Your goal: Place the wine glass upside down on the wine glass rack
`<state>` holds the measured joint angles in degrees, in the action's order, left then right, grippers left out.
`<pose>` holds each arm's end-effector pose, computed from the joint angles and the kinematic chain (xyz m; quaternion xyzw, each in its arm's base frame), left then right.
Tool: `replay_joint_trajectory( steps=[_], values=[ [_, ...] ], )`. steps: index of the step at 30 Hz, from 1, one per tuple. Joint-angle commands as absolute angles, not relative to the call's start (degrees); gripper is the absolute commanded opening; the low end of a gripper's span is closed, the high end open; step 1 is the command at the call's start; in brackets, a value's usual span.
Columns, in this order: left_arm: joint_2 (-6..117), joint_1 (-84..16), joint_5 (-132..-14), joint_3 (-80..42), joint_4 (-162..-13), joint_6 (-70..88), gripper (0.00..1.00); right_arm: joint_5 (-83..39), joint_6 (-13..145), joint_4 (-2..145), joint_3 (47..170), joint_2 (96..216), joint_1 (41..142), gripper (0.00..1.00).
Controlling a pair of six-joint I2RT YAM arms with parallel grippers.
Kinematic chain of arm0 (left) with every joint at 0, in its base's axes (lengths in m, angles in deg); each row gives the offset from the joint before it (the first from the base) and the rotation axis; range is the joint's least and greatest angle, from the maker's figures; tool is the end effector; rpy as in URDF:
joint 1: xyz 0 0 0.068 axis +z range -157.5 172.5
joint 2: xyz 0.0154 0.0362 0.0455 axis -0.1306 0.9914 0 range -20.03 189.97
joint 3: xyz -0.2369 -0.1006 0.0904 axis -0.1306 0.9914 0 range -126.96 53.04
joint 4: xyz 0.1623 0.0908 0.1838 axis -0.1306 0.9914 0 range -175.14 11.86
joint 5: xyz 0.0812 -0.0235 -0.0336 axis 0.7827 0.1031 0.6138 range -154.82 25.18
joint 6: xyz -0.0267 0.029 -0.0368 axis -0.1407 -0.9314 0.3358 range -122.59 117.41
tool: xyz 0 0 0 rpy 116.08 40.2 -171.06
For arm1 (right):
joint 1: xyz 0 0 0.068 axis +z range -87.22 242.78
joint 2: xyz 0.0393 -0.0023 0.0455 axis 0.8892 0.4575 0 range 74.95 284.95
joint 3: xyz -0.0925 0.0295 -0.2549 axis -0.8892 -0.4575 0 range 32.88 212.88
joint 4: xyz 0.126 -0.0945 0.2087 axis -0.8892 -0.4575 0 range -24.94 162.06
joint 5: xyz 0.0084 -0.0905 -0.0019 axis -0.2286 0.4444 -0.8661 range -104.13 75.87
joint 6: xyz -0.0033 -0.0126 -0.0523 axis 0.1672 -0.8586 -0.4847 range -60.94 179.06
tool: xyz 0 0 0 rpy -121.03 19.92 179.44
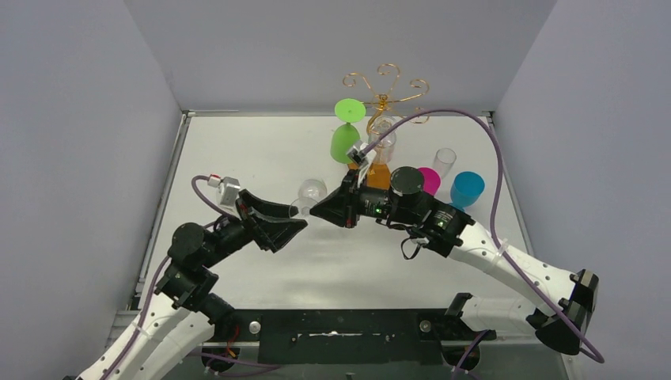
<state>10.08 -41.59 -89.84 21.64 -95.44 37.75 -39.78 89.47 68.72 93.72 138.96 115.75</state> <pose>0.1070 -0.0906 0.3328 0.1339 0.6253 -0.5665 0.5197 0.1429 0.2150 0.3851 -0.2873 0.6845 0.5555 0.3747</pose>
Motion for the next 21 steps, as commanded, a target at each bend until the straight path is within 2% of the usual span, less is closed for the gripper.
replay_joint_trajectory(
  steps=[1,3,4,12,21],
  values=[
    [5.9,-41.6,-82.9,16.5,-92.1,31.3,0.64,-43.1,89.6,77.4,100.8,140.3,115.8,0.00],
    [4.6,-41.6,-81.5,14.8,-88.9,28.2,0.78,-44.0,88.8,77.3,103.4,141.6,115.3,0.00],
    [4.0,-41.6,-80.5,13.5,-87.1,26.9,0.80,-44.5,88.2,77.1,105.0,142.3,115.0,0.00],
    [-0.1,-41.6,-75.6,10.1,-79.9,19.8,0.81,-47.4,82.1,72.1,119.3,151.0,110.1,0.00],
    [-2.1,-41.6,-71.2,14.0,-77.9,15.8,0.82,-54.0,85.9,78.2,132.9,160.5,98.3,0.00]
  ],
)
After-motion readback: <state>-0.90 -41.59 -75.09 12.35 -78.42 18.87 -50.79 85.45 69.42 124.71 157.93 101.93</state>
